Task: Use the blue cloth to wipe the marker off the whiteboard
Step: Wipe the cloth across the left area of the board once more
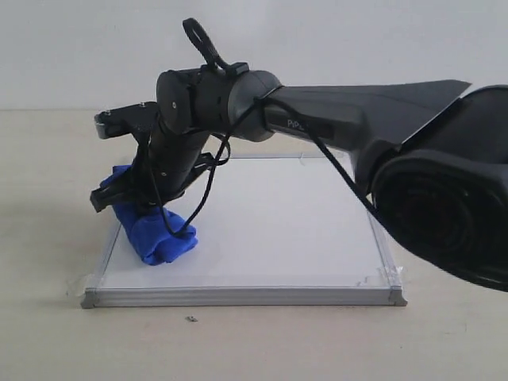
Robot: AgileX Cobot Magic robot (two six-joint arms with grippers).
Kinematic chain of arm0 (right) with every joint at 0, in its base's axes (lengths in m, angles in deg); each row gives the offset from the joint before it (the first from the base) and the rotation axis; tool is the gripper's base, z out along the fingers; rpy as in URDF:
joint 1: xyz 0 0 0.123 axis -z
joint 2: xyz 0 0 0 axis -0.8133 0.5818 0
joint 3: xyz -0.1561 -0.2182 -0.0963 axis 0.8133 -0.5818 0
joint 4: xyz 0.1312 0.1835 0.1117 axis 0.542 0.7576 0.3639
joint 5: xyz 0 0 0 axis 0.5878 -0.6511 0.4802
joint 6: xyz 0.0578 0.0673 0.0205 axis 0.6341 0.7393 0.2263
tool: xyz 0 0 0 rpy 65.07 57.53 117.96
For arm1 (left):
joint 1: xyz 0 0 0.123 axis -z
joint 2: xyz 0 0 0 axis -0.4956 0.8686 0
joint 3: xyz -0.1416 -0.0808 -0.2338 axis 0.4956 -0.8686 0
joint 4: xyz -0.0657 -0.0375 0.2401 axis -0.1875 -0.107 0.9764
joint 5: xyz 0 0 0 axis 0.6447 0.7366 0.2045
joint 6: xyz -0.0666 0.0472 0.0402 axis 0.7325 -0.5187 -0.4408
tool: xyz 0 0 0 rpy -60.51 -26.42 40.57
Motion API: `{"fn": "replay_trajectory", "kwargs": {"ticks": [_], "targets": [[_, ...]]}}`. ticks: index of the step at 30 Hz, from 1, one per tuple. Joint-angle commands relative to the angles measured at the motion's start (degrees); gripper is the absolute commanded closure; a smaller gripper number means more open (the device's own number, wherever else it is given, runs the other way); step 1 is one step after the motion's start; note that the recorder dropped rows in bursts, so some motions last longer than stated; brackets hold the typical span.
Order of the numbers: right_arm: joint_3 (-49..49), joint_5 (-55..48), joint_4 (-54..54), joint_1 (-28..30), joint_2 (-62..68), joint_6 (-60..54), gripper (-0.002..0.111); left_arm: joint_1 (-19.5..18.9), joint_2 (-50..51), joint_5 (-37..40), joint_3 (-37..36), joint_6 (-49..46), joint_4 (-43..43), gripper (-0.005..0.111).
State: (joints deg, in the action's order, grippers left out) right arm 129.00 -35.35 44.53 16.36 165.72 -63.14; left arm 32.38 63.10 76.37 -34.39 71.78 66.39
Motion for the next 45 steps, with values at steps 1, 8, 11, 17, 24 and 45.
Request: {"fn": "replay_trajectory", "kwargs": {"ticks": [1,8,11,17,24,45], "targets": [[4.6,0.2,-0.5,0.2,4.1,0.9,0.109,-0.2,-0.2,-0.4,-0.2,-0.1,0.1,0.102],[12.9,-0.4,-0.8,0.3,11.7,4.3,0.109,-0.2,-0.2,-0.4,-0.2,-0.1,0.1,0.102],[16.2,-1.9,-6.0,0.6,14.2,8.8,0.109,-0.2,-0.2,-0.4,-0.2,-0.1,0.1,0.102],[18.3,-6.2,-14.2,3.8,15.6,18.2,0.109,-0.2,-0.2,-0.4,-0.2,-0.1,0.1,0.102],[18.3,-7.9,-16.5,5.5,15.6,22.1,0.109,-0.2,-0.2,-0.4,-0.2,-0.1,0.1,0.102],[18.2,-25.1,-16.7,10.5,14.4,11.0,0.109,-0.2,-0.2,-0.4,-0.2,-0.1,0.1,0.102]]}}
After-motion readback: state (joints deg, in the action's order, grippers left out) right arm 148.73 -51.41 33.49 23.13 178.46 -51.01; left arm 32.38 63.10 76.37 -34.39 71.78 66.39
